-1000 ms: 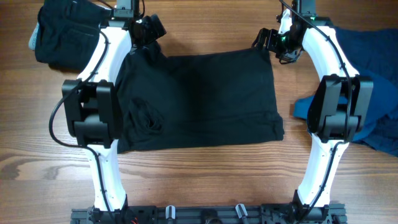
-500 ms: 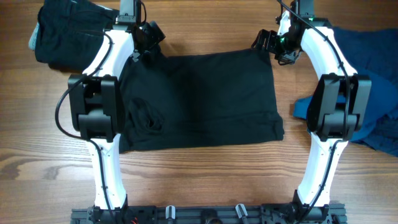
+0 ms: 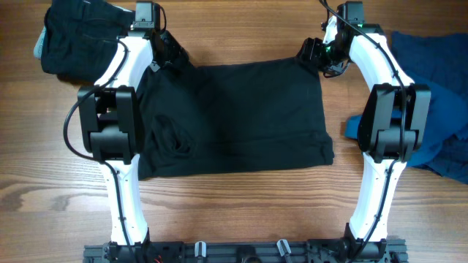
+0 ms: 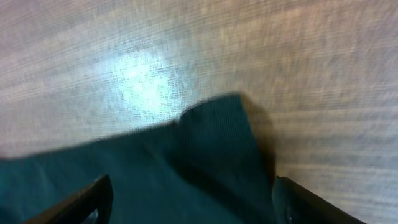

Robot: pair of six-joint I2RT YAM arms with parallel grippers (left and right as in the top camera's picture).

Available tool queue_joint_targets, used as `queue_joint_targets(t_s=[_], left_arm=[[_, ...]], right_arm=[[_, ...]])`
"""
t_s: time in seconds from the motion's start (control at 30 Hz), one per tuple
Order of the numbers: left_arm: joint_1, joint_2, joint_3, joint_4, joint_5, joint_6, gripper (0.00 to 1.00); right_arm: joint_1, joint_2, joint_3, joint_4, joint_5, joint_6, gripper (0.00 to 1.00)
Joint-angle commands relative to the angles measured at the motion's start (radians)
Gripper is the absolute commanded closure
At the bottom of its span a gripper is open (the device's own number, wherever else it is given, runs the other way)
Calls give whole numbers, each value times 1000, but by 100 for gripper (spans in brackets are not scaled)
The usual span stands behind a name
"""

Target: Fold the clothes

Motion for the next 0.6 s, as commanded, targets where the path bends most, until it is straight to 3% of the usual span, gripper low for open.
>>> queue_joint_targets(t_s=[0.0, 0.2, 0.57], left_arm=[[3, 19, 20, -5, -10, 2, 80], [2, 19, 20, -9, -10, 2, 85], [-3, 19, 20, -12, -9, 2, 89]], right_arm=[[7, 21, 19, 40, 64, -7, 13], [11, 23, 19, 101, 70, -23, 9], [38, 60, 19, 101, 142, 45, 16]])
